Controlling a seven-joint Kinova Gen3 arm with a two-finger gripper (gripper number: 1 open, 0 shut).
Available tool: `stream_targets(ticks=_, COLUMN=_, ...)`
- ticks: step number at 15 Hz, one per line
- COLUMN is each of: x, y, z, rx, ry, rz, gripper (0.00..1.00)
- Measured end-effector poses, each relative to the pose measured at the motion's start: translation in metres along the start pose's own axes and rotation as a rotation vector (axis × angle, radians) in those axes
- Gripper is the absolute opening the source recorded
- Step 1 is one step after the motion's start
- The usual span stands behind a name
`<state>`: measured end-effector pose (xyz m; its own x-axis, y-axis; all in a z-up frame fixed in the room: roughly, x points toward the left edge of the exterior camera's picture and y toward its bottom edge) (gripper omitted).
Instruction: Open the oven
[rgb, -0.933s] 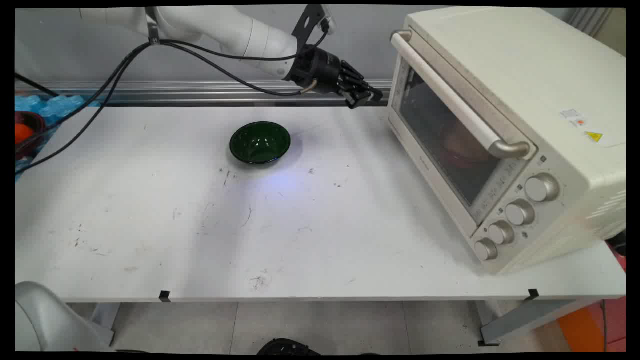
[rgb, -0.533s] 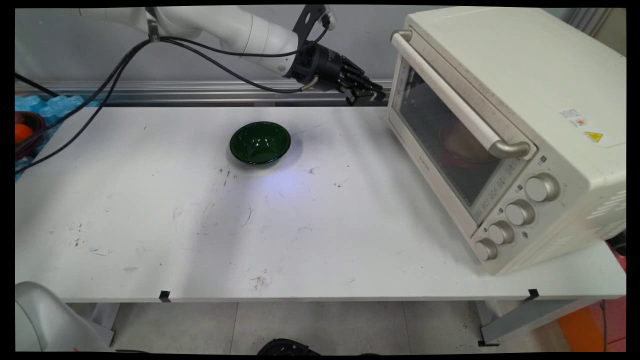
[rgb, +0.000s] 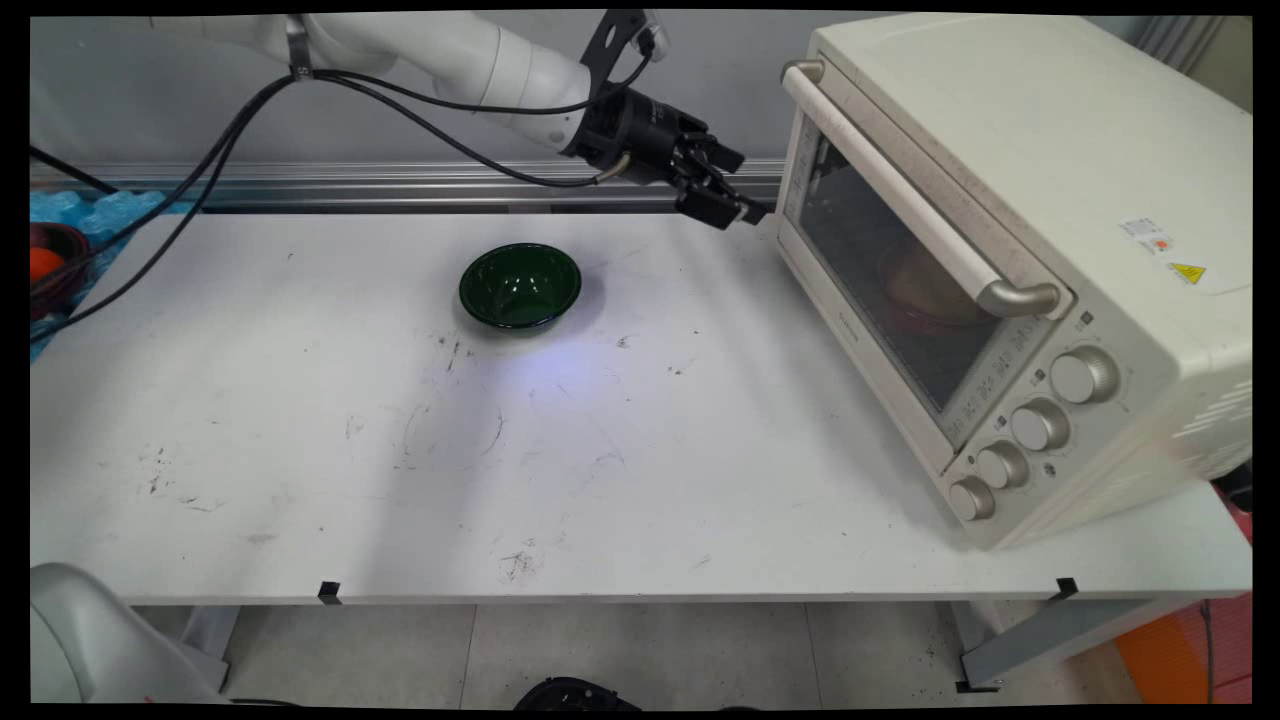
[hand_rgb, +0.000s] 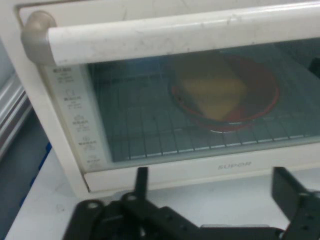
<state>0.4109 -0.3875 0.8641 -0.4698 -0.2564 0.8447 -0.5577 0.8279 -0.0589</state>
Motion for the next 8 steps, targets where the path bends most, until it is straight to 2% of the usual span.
stream_targets(ticks=8, x=-0.006, y=0.009, z=-0.044, rx=-0.01, ry=-0.05, rz=-0.024, gripper=1.0)
